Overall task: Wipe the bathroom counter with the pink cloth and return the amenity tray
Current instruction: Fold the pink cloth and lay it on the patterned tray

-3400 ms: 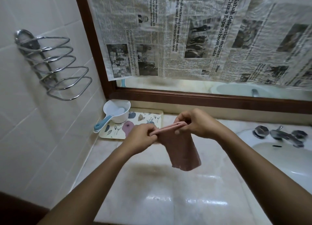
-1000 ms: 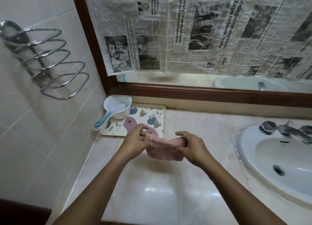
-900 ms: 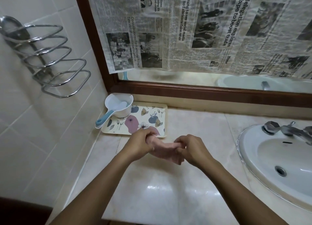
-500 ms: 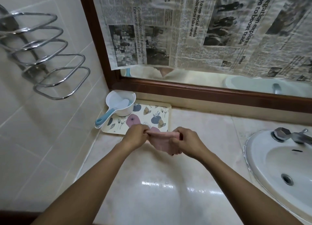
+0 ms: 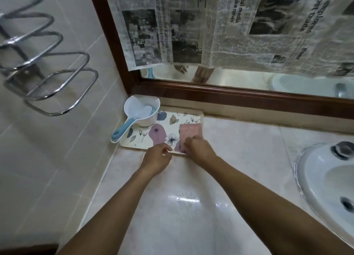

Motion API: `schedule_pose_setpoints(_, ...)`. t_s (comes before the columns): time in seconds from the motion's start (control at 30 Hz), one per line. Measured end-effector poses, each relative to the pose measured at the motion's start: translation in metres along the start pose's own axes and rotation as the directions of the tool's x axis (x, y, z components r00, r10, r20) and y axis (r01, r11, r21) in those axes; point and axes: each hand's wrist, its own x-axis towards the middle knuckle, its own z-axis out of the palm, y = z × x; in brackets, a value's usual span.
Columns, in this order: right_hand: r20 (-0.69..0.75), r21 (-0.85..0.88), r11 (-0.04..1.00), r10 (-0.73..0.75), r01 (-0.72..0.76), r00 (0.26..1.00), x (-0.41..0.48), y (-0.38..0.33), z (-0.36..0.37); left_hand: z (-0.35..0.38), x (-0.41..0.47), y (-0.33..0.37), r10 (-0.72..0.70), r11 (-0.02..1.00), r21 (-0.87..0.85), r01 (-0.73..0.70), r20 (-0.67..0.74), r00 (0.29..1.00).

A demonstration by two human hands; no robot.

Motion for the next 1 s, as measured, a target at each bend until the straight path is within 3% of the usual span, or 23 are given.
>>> schedule_pose_setpoints(0.07,0.030,-0.011,1.000,0.004,-0.004,1.000,-0.009,0.004,0.019,0.006,0.002,-0.007,-0.007,1.000,0.012,0.007,-0.007,1.000)
schedule_pose_setpoints(0.17,-0.113,-0.025,0.999,0.038,-0.041,0.993,-0.017,0.014,0.020,0.014,0.008,-0.008,-0.014,1.000,0.002,0.014,-0.036,0.999)
schedule_pose_setpoints(0.23,-0.181,0.055,0.991,0.129,-0.121,0.975,-0.020,0.025,0.015,0.022,0.011,-0.002,0.037,0.999,0.027,-0.036,-0.045,0.998)
schedule_pose_setpoints(0.33,-0.098,0.042,0.986,0.167,-0.163,0.981,-0.023,0.037,0.015,0.037,0.013,0.011,0.103,0.977,0.186,-0.101,0.000,0.995)
schedule_pose_setpoints(0.47,-0.053,-0.019,0.994,0.111,-0.112,0.992,-0.032,0.030,0.022,0.053,0.018,0.018,0.046,0.929,0.359,-0.087,0.119,0.992)
schedule_pose_setpoints(0.6,0.008,-0.009,0.997,0.078,-0.078,0.997,-0.037,0.021,0.028,0.057,0.023,0.011,0.036,0.919,0.383,-0.098,0.166,0.985)
schedule_pose_setpoints(0.73,-0.081,0.094,0.989,0.124,-0.116,0.989,-0.032,0.025,0.019,0.055,0.026,0.014,0.005,0.909,0.412,-0.063,0.140,0.990)
schedule_pose_setpoints(0.83,-0.015,-0.001,0.985,0.170,-0.170,0.985,-0.026,0.025,0.012,0.054,0.030,0.023,-0.065,0.941,0.337,0.043,0.053,0.996)
schedule_pose_setpoints(1.0,0.050,-0.079,0.981,0.179,-0.174,0.983,-0.026,0.019,0.014,0.053,0.038,0.033,-0.137,0.964,0.237,0.117,0.068,0.988)
